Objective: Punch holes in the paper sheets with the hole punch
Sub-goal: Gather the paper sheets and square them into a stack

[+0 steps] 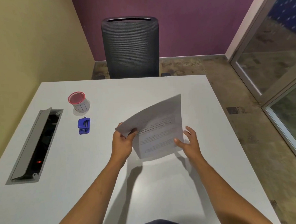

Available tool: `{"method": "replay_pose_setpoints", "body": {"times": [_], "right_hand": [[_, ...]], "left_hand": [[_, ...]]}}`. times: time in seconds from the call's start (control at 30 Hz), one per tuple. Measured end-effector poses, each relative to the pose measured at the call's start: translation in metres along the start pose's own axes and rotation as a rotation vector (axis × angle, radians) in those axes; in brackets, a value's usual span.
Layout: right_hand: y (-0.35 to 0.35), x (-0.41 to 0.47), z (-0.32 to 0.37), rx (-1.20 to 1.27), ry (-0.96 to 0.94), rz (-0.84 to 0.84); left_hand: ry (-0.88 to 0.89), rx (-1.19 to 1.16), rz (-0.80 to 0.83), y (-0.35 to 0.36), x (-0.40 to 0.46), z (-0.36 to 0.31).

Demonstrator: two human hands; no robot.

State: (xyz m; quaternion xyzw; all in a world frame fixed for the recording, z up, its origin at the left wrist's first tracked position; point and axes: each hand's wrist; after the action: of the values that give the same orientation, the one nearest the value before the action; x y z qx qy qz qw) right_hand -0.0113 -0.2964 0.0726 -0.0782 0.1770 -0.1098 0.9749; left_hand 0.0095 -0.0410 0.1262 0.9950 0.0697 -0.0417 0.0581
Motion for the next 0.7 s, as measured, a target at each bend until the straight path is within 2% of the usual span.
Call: {"method": "replay_pose_setpoints", "body": {"times": [0.07, 0.13, 0.3, 0.4, 0.57, 0.7], "right_hand": [[-0.011, -0.003, -0.015, 0.157, 0.169, 0.009], [-0.017, -0.005, -0.028, 0.292, 0.248, 0.070], [-0.011, -0.008, -0.027, 0.542, 0.173, 0.247], [-0.009, -0.006, -0.015, 0.633, 0.107, 0.266], [-0.011, 0.000, -0.006, 0.505, 0.110, 0.163], [-0.020, 0.001, -0.007, 0.334, 0.077, 0.076]], "left_hand": [[-0.013, -0.094, -0.019, 0.003, -0.001, -0.009], [-0.047, -0.185, -0.040, 0.007, -0.002, -0.015], [-0.132, -0.314, 0.012, 0.016, -0.009, -0.019], [-0.183, -0.338, -0.003, 0.016, -0.015, -0.014], [-0.210, -0.339, 0.065, 0.007, -0.021, -0.001], [-0.212, -0.341, 0.019, -0.015, -0.020, 0.009]]}}
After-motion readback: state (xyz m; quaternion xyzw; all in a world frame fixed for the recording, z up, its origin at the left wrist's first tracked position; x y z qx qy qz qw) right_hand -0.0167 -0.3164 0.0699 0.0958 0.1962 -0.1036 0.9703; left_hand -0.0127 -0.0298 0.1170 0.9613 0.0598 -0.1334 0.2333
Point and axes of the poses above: each hand's wrist, its own x-axis towards the middle knuckle, its own y-axis out of the palm, z = x × y, and after that the axes turned 6 degrees about -x, right-handed
